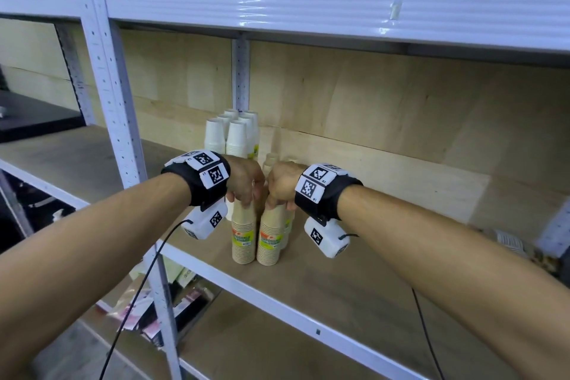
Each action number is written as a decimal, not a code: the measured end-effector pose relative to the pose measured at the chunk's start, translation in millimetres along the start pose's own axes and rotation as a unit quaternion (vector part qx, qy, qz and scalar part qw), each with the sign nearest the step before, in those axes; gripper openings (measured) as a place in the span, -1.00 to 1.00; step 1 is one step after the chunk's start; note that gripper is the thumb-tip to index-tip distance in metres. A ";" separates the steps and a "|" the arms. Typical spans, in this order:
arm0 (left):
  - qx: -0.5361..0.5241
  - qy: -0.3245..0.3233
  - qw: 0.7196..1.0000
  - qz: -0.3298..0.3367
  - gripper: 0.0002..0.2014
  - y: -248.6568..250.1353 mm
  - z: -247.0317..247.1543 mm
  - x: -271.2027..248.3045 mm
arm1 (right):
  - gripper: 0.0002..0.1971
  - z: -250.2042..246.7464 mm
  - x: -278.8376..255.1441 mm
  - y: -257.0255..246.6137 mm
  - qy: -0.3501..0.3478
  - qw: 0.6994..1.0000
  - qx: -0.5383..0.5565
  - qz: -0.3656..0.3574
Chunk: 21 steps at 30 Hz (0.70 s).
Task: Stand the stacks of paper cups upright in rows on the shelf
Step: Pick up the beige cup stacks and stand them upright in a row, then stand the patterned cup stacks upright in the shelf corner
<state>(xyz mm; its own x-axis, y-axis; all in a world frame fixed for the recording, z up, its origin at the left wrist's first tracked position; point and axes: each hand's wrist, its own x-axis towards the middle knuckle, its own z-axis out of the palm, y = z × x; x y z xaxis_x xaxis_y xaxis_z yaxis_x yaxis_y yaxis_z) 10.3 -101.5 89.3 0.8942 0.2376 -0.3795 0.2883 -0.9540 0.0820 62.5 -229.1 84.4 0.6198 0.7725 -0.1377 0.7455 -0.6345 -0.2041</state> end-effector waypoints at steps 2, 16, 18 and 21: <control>-0.009 0.006 1.000 -0.006 -0.70 3.8 -4.7 -5.6 | -0.75 -6.4 -2.7 -1.3 0.012 1.000 0.000 0.012; -0.073 0.119 0.983 0.119 -0.66 95.3 -56.6 46.8 | -0.76 -60.1 -48.2 105.9 0.088 0.978 0.069 0.178; -0.074 0.121 0.977 0.159 -0.64 120.7 -54.7 59.8 | -0.71 -68.0 -60.8 132.9 0.104 0.966 0.070 0.227; -0.060 0.123 0.966 0.220 -0.57 160.0 -46.6 75.2 | -0.62 -73.5 -80.5 171.3 0.121 0.949 0.065 0.284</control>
<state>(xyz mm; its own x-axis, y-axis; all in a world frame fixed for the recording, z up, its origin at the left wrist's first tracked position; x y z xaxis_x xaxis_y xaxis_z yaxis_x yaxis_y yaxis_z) 139.6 -227.8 116.9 0.9893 -0.1352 -0.0549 -0.1131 -0.9481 0.2972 158.4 -401.7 131.8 0.9622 0.2697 -0.0378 0.2486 -0.9264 -0.2827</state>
